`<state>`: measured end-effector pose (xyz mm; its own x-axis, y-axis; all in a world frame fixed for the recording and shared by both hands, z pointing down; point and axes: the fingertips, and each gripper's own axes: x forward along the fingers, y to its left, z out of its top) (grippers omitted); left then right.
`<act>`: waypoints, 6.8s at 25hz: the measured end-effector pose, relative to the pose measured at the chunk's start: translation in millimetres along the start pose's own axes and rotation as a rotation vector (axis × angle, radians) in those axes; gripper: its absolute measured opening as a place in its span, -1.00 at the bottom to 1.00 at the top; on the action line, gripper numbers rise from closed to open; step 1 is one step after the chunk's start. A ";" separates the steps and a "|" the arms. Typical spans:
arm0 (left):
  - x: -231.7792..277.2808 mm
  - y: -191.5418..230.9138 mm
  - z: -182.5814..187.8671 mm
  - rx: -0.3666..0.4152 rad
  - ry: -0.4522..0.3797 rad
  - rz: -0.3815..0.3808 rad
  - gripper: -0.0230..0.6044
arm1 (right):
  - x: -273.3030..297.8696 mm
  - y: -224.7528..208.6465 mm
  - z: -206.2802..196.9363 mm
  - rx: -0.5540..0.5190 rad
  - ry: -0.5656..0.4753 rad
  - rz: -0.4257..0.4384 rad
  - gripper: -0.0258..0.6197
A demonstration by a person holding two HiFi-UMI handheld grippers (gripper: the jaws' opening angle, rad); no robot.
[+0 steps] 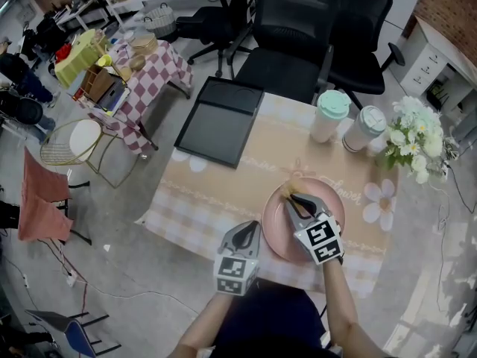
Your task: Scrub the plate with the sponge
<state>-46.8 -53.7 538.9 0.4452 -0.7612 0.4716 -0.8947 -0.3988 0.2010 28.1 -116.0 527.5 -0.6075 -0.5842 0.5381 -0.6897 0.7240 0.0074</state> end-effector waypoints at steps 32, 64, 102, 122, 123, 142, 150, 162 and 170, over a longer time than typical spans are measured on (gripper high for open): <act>2.9 4.0 -12.3 -0.029 0.026 0.026 -0.89 | 35.5 2.2 -26.1 -0.213 0.130 0.001 -0.82; -3.3 6.6 -11.2 -0.035 0.010 0.036 -0.89 | 35.8 17.0 -35.8 -0.251 0.179 0.009 -0.81; 1.4 -0.1 -19.9 -0.024 0.036 -0.007 -0.89 | 21.9 54.7 -45.3 -0.163 0.227 0.086 -0.81; 1.2 -1.7 -24.5 -0.024 0.040 -0.006 -0.89 | 11.4 71.8 -50.5 -0.032 0.287 0.169 -0.81; 1.2 -1.8 -24.8 -0.023 0.040 -0.006 -0.89 | 11.1 72.3 -51.3 -0.022 0.291 0.175 -0.81; -1.4 -2.3 -25.5 -0.023 0.041 -0.004 -0.89 | -2.3 86.1 -49.0 0.185 0.279 0.265 -0.82; -1.5 -2.5 -26.1 -0.024 0.037 -0.001 -0.89 | -4.2 87.6 -52.8 0.203 0.271 0.280 -0.82; -3.1 -3.8 -23.7 -0.021 0.033 -0.004 -0.89 | -12.2 96.5 -48.3 0.257 0.251 0.307 -0.82; -5.5 -1.7 -21.6 -0.023 0.026 0.002 -0.89 | -16.9 98.0 -42.8 0.266 0.234 0.314 -0.82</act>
<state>-48.5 -37.8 554.4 0.4422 -0.7484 0.4943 -0.8965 -0.3850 0.2191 -12.4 -19.5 555.2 -0.7189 -0.2310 0.6556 -0.5822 0.7154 -0.3864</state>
